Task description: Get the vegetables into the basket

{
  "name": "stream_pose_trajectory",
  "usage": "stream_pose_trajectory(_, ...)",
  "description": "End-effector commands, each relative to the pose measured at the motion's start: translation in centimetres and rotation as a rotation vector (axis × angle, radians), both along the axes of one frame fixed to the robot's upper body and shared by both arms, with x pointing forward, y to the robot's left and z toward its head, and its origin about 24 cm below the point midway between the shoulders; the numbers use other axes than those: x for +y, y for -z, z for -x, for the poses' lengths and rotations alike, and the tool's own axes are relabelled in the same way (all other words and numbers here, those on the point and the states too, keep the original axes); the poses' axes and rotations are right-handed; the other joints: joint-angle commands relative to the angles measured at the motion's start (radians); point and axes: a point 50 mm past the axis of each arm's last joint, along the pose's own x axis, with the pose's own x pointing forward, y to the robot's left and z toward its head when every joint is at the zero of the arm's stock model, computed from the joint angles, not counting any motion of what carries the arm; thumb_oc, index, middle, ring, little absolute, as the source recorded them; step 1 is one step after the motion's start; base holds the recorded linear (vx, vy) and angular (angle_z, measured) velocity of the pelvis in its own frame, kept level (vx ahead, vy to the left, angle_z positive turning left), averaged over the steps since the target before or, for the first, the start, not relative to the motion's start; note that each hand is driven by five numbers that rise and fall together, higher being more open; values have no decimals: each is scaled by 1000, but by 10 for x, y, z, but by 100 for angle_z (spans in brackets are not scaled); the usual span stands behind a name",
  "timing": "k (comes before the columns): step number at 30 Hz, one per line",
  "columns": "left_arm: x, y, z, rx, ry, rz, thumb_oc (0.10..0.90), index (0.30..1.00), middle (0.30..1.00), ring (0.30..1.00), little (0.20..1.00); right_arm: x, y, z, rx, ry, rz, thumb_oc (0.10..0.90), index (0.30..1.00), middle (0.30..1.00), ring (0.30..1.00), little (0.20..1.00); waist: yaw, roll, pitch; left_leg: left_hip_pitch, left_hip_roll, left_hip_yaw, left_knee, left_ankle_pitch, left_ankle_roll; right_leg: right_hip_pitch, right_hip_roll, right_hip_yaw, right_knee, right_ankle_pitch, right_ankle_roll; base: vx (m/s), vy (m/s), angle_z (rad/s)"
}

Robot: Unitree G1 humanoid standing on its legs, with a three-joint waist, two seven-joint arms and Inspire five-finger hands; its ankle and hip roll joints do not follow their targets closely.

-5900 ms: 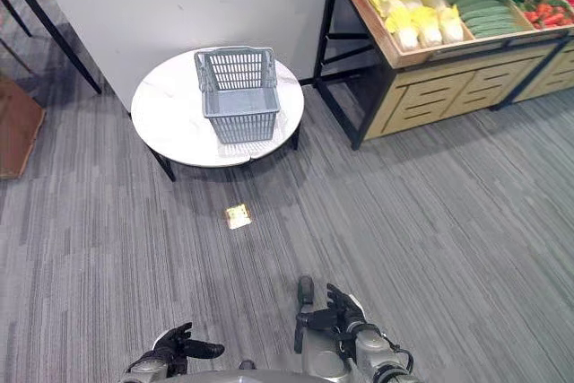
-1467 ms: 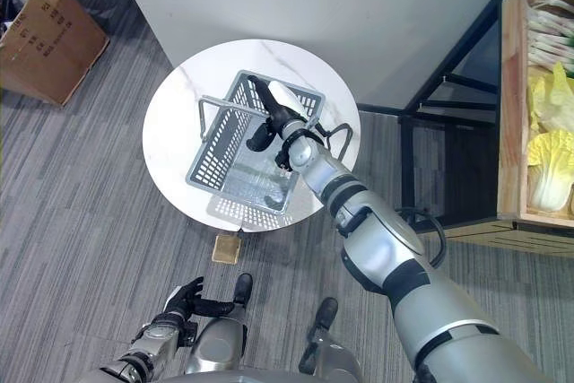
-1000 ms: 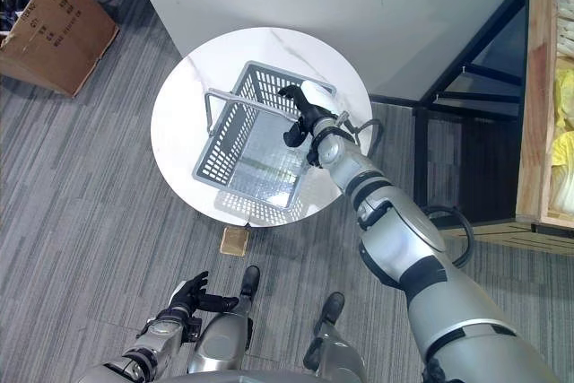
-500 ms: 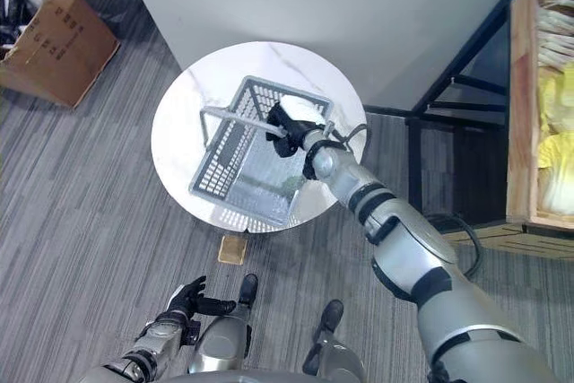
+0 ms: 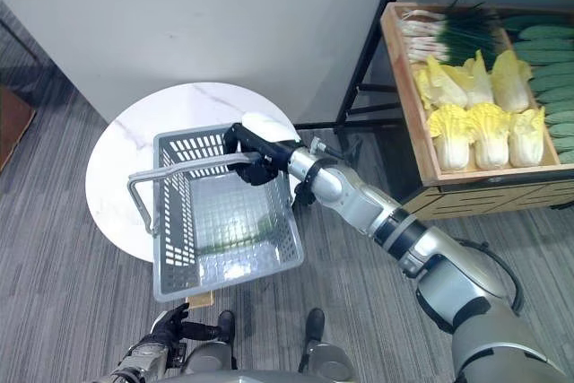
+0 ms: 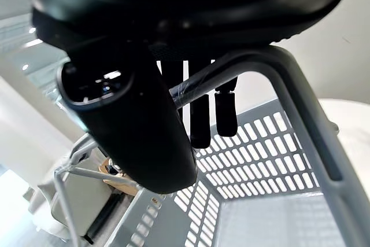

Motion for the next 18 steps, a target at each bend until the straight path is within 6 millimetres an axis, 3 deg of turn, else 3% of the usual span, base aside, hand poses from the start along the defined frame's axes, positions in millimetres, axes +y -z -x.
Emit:
stream_pose_trajectory(1, -7, 10, 25, 114, 41, -36, 900, 1000, 1000, 1000, 1000, 17, -84, 9, -235, -137, -271, 400, 300, 300, 300, 300, -5, -39, -56, 14, -25, 14, 0, -68, 18, 34, -56, 47, -1, -28, 63, 12, -17, -17)
stream_pose_trajectory(2, -7, 10, 25, 114, 42, -37, 900, 1000, 1000, 1000, 1000, 16, -84, 9, -235, -137, -271, 400, 300, 300, 300, 300, -4, -39, -56, 15, -25, 15, 0, -69, 18, 35, -55, 48, -1, -28, 63, 11, -34, -23)
stream_pose_trajectory(4, -2, 12, 36, 138, -69, -50, 900, 1000, 1000, 1000, 1000, -7, -77, 20, -266, -109, -238, 400, 300, 300, 300, 300, -29, -33, -70, 41, -16, 42, 0, -75, 18, 38, -50, 72, -1, -26, 65, 9, -44, -31)
stream_pose_trajectory(12, -7, 15, 44, 161, -45, -36, 900, 1000, 1000, 1000, 1000, -51, -55, 33, -260, 11, -221, 400, 300, 300, 300, 300, -64, -26, -84, 74, -14, 65, 0, -86, 21, 52, -47, 86, -1, -30, 67, 15, -6, -16)
stream_pose_trajectory(18, -9, 15, 45, 156, -37, -36, 900, 1000, 1000, 1000, 1000, -88, -39, 44, -266, 136, -215, 400, 300, 300, 300, 300, -90, -46, -77, 92, -27, 92, 45, -114, 34, 69, -64, 100, -1, -16, 71, 12, 36, -11)
